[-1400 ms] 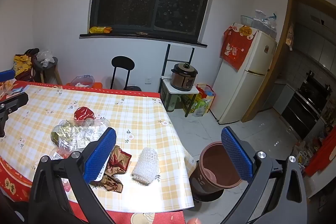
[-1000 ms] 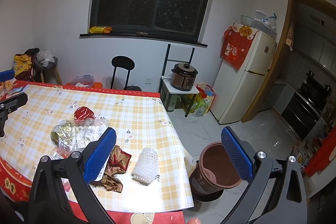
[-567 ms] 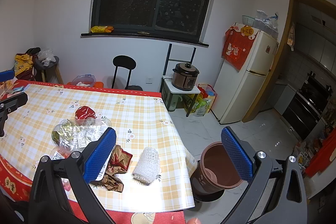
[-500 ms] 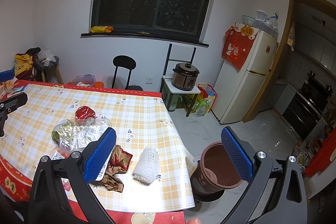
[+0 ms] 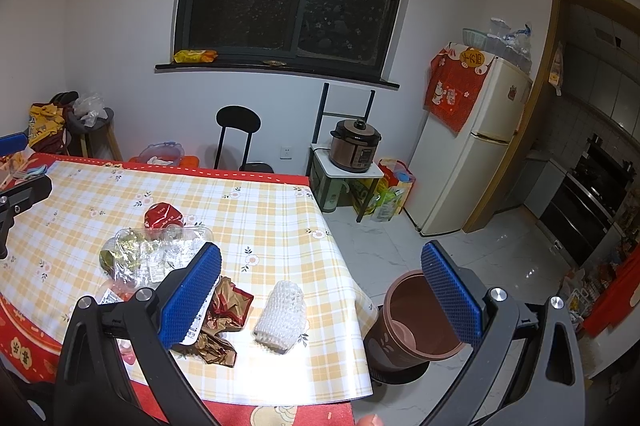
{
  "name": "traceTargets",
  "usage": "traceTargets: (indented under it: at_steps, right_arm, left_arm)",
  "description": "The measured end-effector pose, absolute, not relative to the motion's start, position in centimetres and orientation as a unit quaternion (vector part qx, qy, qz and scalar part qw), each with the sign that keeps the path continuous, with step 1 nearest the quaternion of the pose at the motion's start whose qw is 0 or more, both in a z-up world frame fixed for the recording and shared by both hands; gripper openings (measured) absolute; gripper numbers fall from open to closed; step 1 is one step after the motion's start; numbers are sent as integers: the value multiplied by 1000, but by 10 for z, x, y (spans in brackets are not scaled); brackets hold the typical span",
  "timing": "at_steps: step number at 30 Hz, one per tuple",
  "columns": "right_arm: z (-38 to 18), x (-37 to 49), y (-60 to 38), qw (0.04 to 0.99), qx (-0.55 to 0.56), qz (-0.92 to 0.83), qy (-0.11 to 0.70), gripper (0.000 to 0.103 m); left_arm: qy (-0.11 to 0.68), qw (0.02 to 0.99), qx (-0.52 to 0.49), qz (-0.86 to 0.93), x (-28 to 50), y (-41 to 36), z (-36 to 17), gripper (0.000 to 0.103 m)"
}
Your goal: Collect trash
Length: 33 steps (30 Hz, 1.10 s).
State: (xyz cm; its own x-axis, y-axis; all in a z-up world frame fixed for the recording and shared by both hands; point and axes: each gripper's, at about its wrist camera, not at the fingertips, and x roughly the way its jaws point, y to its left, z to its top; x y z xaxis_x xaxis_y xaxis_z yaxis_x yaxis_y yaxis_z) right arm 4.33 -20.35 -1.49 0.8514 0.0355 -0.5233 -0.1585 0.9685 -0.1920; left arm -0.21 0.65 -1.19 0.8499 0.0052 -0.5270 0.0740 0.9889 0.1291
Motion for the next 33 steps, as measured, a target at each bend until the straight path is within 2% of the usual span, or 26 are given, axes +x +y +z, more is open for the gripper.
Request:
traceTargets:
  at_steps: [33]
  right_arm:
    - [-17, 46, -203, 955, -114, 51, 270, 99]
  left_arm:
    - [277, 958, 70, -14, -2, 10, -11, 98]
